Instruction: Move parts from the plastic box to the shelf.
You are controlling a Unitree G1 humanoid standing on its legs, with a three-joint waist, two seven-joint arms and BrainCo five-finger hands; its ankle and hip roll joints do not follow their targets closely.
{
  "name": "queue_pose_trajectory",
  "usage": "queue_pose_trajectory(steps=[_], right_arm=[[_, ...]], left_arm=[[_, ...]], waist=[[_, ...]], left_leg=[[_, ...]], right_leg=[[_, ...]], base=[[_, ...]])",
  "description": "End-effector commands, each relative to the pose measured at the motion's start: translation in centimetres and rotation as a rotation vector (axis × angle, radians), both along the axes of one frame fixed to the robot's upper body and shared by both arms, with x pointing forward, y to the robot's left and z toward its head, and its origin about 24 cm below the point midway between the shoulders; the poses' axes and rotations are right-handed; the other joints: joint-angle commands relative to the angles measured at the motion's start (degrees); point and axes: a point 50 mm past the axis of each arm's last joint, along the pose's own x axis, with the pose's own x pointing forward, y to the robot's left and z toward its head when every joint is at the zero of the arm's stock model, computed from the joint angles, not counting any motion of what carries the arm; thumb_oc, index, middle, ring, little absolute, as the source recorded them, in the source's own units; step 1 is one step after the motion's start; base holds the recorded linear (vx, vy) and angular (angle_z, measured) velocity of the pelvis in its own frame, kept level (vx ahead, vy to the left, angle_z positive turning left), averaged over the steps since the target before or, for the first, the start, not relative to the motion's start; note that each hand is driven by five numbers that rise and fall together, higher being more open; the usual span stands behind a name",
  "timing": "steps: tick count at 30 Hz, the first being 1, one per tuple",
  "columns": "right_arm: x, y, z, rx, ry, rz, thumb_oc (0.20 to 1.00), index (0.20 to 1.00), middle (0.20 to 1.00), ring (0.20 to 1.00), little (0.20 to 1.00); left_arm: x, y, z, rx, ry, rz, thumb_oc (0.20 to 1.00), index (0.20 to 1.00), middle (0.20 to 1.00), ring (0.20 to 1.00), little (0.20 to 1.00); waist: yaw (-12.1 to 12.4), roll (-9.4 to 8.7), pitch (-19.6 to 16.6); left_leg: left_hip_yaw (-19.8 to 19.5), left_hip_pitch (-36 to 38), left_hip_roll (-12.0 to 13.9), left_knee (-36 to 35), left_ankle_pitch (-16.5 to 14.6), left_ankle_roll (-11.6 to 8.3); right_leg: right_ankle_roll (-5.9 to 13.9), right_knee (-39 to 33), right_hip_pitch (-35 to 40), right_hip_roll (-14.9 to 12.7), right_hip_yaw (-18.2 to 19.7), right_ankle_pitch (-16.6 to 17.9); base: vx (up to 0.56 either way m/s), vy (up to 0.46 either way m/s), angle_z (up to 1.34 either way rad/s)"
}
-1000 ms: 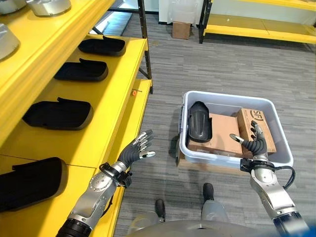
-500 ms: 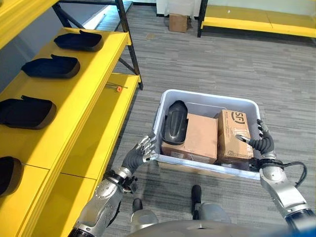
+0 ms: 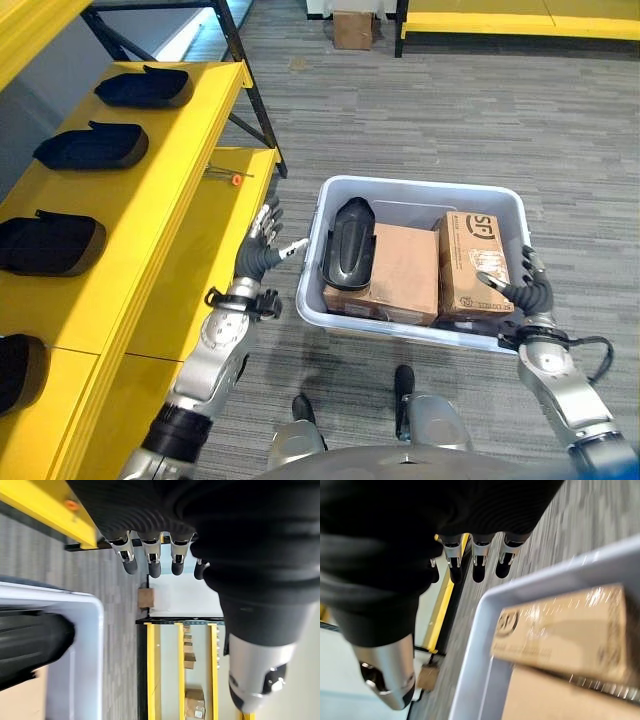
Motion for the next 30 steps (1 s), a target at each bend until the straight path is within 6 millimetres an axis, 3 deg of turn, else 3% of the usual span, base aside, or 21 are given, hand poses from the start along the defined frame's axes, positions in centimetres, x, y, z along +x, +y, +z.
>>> queue_pose_trajectory(steps=[1, 5, 7, 10, 15, 19, 21, 23, 30], right_arm=[[1.6, 1.4, 2.4, 0.015, -0.141, 0.035, 1.000, 1.000, 1.000, 1.000, 1.000], [3.0, 2.5, 4.1, 0.002, -0.223, 0.053, 1.000, 1.000, 1.000, 1.000, 1.000], [3.7, 2.4, 5.2, -0.051, -0.248, 0.081, 1.000, 1.000, 1.000, 1.000, 1.000], [4.4, 1.9, 6.9, -0.079, -0.291, 0.066, 1.000, 1.000, 1.000, 1.000, 1.000], [5.1, 2.1, 8.9, -0.087, -0.366, 0.068, 1.000, 1.000, 1.000, 1.000, 1.000], [5.3, 2.2, 9.8, -0.096, -0.405, 0.067, 1.000, 1.000, 1.000, 1.000, 1.000], [5.1, 2.5, 9.9, -0.091, -0.421, 0.056, 1.000, 1.000, 1.000, 1.000, 1.000], [5.1, 2.5, 9.9, -0.081, -0.424, 0.056, 1.000, 1.000, 1.000, 1.000, 1.000], [5.5, 2.9, 10.0, -0.065, -0.414, 0.067, 1.000, 1.000, 1.000, 1.000, 1.000]], left_arm=[[0.3, 0.1, 1.5, 0.008, -0.085, 0.063, 1.000, 1.000, 1.000, 1.000, 1.000], [2.6, -2.3, 4.0, 0.078, -0.167, 0.083, 1.000, 1.000, 1.000, 1.000, 1.000], [3.8, -3.3, 3.8, 0.131, -0.142, 0.137, 1.000, 1.000, 1.000, 1.000, 1.000], [5.2, -3.8, 3.3, 0.142, -0.089, 0.231, 1.000, 1.000, 1.000, 1.000, 1.000], [6.6, -3.5, 3.7, 0.023, -0.067, 0.409, 1.000, 1.000, 1.000, 1.000, 1.000], [7.0, -2.4, 3.3, -0.109, -0.031, 0.578, 1.000, 1.000, 1.000, 1.000, 1.000], [7.0, -0.8, 3.5, -0.166, -0.040, 0.760, 1.000, 1.000, 1.000, 1.000, 1.000], [7.1, -0.3, 3.4, -0.181, -0.029, 0.804, 1.000, 1.000, 1.000, 1.000, 1.000], [8.8, -0.4, 2.3, -0.008, 0.070, 0.704, 1.000, 1.000, 1.000, 1.000, 1.000]], waist=[[-0.4, -2.83, -0.6], [-2.5, -2.74, 3.0], [-5.2, -1.88, 5.1], [-7.9, -1.56, 8.3], [-10.0, -1.85, 13.7], [-10.4, -2.15, 14.2], [-9.9, -3.23, 14.2], [-9.7, -3.69, 14.2], [-9.9, -5.11, 14.2]], left_leg=[[-3.1, -5.0, -0.5, 0.5, 1.6, -0.53], [-2.3, -7.4, -0.6, 1.1, 1.7, -0.27], [-0.9, -8.0, -0.5, 1.4, 1.9, -0.58], [0.8, -10.0, -0.5, 2.2, 1.8, -0.82], [1.8, -14.1, -0.7, 4.5, 1.4, -1.11], [2.4, -17.6, -0.9, 4.7, 1.8, -1.40], [1.9, -21.0, -1.0, 5.5, 1.9, -1.43], [1.6, -22.5, -1.0, 6.0, 1.9, -1.53], [1.1, -25.1, -0.9, 7.1, 0.8, -1.87]], right_leg=[[2.99, -1.2, 3.8, -1.9, -0.3, -3.1], [2.89, 0.4, -0.4, -1.1, 1.8, -2.8], [2.58, 1.2, -2.5, -0.6, 3.7, -2.8], [2.44, 2.7, -6.6, -0.3, 5.9, -2.7], [2.37, 5.4, -13.0, 0.3, 7.6, -2.3], [2.54, 6.2, -17.5, 0.6, 8.3, -1.9], [2.67, 7.3, -20.7, 0.7, 8.2, -1.8], [2.76, 7.6, -22.0, 0.8, 8.1, -1.8], [3.43, 8.7, -24.5, 0.6, 7.9, -2.8]], base=[[-0.04, 0.003, -0.28], [-0.11, -0.010, -0.24], [-0.03, 0.130, -0.43], [-0.09, 0.092, -0.49], [-0.12, 0.044, -0.26], [-0.09, 0.012, 0.00], [-0.10, -0.100, 0.01], [-0.06, -0.094, 0.01], [0.01, -0.047, 0.02]])
